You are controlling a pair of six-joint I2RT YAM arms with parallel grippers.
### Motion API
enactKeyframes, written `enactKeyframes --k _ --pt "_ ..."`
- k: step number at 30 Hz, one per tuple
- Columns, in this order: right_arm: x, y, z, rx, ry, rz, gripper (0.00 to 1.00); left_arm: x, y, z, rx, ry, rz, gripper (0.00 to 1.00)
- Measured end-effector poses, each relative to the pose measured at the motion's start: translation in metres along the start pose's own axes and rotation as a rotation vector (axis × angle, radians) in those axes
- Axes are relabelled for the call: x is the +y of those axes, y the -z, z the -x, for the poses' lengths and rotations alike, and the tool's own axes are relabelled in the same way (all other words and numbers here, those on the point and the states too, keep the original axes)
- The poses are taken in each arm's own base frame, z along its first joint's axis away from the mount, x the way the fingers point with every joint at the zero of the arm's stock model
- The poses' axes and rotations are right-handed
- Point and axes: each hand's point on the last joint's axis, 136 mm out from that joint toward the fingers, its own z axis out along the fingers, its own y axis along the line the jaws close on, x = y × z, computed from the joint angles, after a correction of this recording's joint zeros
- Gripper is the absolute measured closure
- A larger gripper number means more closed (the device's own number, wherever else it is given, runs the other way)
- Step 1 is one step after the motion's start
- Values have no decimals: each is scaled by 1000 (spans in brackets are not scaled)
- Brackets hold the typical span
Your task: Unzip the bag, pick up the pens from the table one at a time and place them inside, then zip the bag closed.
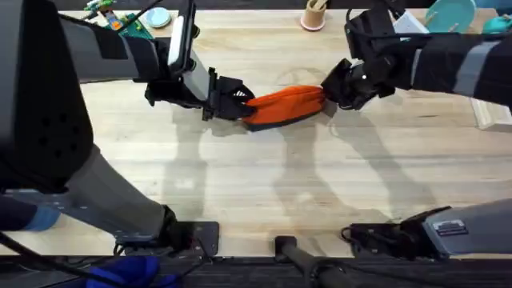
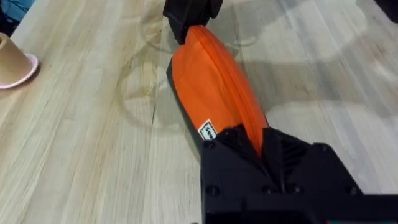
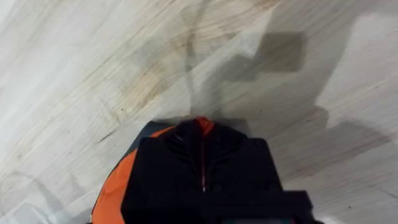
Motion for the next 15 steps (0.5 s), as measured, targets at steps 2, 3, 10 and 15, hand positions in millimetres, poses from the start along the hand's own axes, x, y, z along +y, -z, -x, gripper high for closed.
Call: enactKeyframes --k 2,3,10,15 --pt "0 3 2 -7 13 3 969 0 0 0 1 1 0 957" --pt "0 6 4 -12 23 6 970 0 0 0 1 2 0 957" --pt "7 36 16 -60 82 60 969 -1 1 -1 4 9 -1 958" --pt "18 67 29 -123 94 141 652 -1 2 -2 7 14 0 958"
